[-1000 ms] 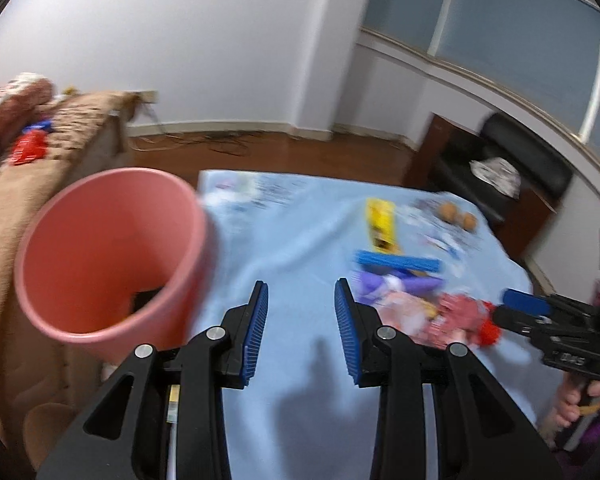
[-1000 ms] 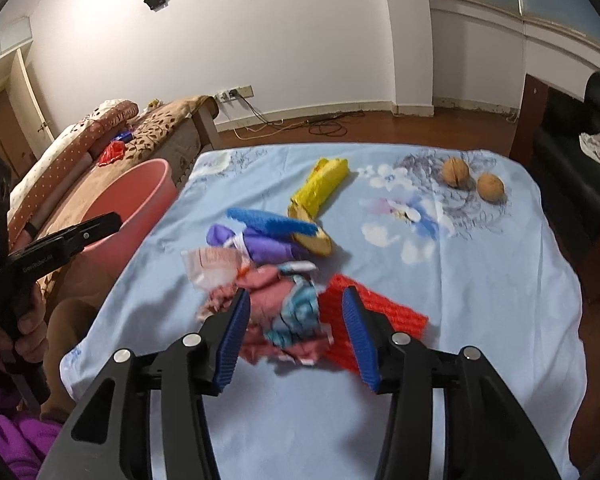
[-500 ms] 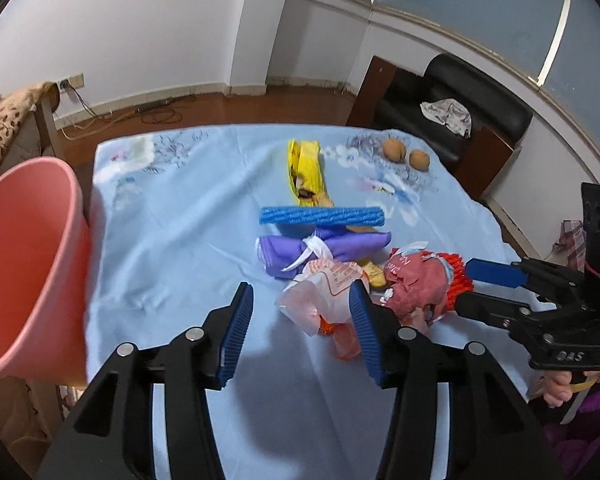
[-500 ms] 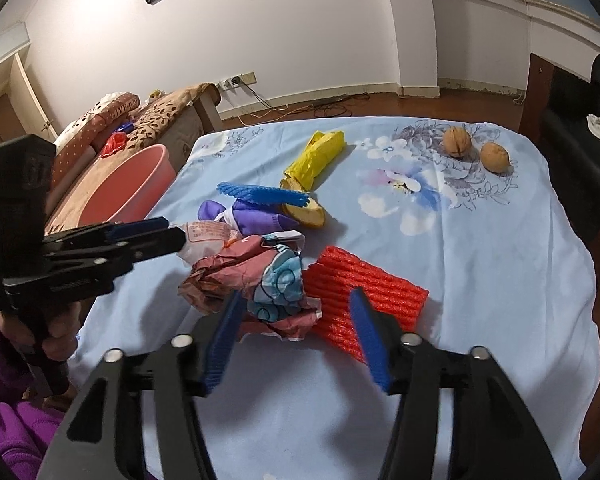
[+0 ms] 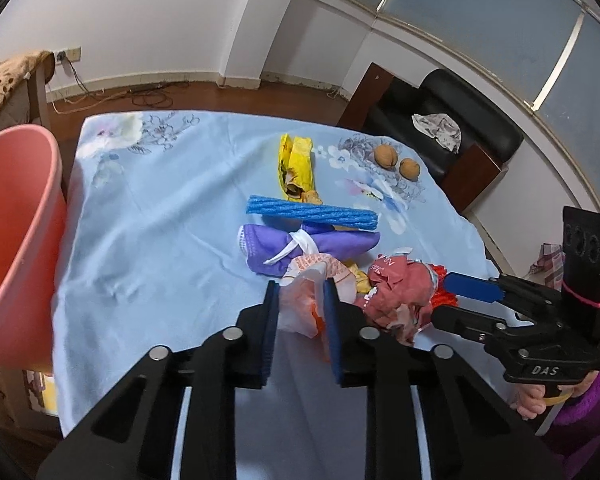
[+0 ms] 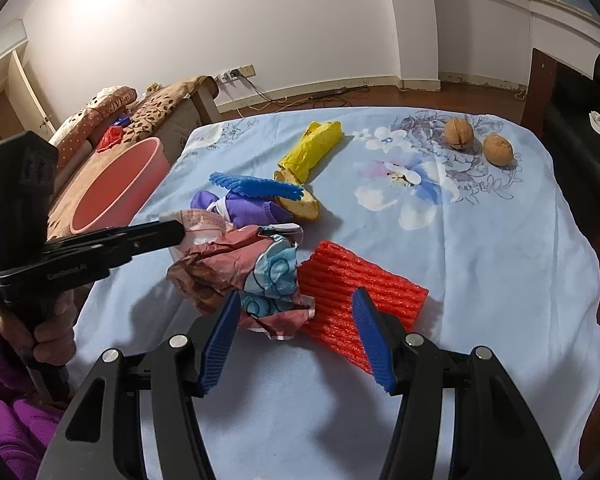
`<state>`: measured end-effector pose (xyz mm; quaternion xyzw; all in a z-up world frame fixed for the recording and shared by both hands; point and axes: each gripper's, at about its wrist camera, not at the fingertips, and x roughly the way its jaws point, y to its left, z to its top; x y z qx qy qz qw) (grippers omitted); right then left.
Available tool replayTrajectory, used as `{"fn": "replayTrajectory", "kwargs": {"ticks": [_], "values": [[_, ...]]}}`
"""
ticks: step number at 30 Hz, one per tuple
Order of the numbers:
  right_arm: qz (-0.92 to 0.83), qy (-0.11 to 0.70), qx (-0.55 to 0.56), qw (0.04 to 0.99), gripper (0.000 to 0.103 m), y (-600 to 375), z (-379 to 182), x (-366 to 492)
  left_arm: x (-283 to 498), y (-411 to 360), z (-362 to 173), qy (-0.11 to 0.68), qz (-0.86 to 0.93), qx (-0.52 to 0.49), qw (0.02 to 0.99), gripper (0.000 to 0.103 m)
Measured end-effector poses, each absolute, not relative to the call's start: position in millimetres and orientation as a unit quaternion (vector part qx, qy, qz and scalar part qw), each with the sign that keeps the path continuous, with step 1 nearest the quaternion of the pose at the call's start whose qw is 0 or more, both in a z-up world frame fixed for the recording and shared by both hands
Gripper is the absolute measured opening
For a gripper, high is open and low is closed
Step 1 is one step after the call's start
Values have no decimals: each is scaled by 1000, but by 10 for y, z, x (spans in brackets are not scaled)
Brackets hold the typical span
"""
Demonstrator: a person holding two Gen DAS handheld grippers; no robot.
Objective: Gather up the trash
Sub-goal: 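Grasp the white-and-pink plastic bag with the left tool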
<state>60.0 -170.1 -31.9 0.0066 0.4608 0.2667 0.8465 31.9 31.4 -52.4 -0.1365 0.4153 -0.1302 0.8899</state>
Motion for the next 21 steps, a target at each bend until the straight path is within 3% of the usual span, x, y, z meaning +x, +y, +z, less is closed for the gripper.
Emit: {"fn": "replayTrajectory", "kwargs": {"ticks": [21], "values": [[321,450,-9,833,57,-1375,-301,624,-3,418,-296,377,-109,-127,911,16]]}}
